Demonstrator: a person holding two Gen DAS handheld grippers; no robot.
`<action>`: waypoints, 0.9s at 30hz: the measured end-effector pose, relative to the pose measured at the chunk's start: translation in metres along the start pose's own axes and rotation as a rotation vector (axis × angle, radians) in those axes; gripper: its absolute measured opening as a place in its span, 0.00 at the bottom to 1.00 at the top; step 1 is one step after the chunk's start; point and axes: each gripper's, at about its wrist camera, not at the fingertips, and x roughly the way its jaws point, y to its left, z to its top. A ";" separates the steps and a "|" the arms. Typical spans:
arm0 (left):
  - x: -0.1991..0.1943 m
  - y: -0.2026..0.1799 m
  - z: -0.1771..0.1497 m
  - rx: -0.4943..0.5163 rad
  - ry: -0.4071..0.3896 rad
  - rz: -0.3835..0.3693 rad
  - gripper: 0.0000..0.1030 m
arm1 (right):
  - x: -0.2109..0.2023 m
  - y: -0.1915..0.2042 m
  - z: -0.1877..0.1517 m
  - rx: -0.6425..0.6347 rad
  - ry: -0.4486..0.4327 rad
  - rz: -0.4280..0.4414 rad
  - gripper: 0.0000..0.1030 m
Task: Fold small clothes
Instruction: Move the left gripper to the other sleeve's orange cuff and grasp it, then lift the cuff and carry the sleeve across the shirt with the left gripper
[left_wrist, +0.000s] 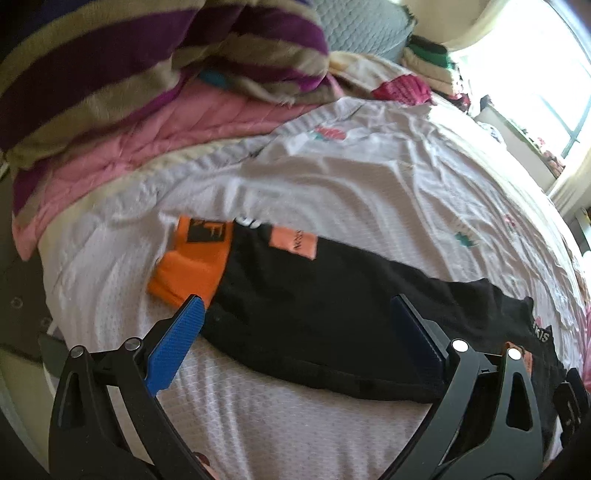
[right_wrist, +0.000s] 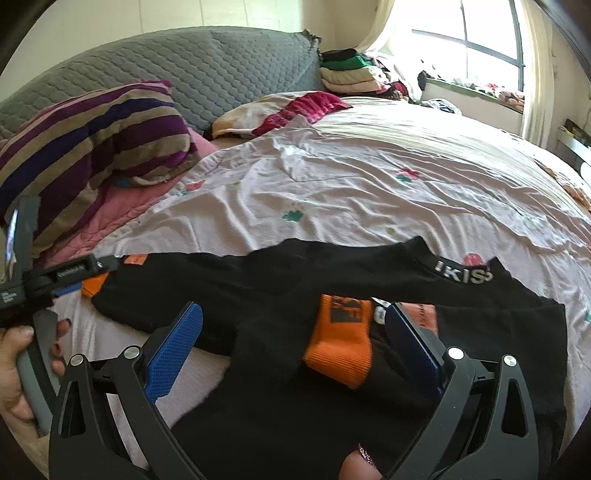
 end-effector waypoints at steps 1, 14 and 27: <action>0.005 0.003 -0.001 -0.010 0.019 0.008 0.91 | 0.001 0.002 0.001 -0.005 0.001 0.003 0.95; 0.044 0.038 0.001 -0.168 0.076 -0.002 0.91 | 0.024 0.030 -0.008 -0.101 0.066 -0.002 0.96; 0.022 0.029 0.013 -0.111 -0.047 -0.085 0.08 | 0.018 -0.009 -0.024 -0.055 0.096 -0.049 0.95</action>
